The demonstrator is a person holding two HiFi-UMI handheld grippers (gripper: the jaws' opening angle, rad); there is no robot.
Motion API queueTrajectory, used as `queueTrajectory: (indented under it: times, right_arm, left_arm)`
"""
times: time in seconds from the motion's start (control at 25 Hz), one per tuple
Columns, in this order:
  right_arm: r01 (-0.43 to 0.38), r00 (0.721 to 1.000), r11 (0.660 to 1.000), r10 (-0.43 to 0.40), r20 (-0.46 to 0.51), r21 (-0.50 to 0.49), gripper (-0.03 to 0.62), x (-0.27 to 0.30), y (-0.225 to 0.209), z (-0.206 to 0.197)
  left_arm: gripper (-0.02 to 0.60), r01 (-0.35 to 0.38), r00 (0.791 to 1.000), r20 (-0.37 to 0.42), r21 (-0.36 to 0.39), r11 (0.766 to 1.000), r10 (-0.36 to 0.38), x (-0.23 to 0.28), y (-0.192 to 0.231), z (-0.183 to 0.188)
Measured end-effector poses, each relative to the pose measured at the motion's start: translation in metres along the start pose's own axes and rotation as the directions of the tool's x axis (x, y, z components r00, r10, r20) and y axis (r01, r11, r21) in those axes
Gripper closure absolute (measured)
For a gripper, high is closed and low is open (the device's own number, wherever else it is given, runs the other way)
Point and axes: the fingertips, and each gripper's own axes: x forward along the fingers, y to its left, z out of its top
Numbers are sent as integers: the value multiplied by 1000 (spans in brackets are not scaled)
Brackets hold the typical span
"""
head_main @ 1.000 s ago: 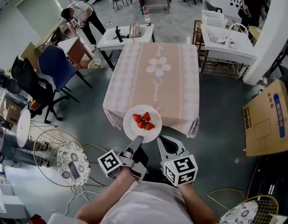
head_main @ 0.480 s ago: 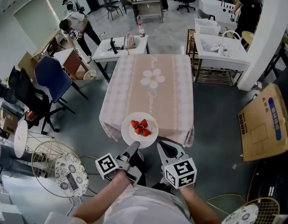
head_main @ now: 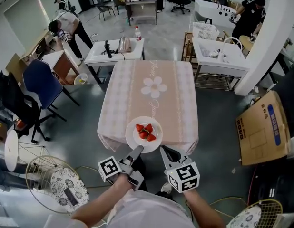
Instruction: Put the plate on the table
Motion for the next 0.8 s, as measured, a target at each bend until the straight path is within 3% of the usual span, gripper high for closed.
queueTrajectory:
  times: [0.8]
  right_arm:
    - [114,989,993,-115,-91,-15,589,128,8,28]
  left_arm:
    - [563,14,988,-152,-95,995,-29,42,28,125]
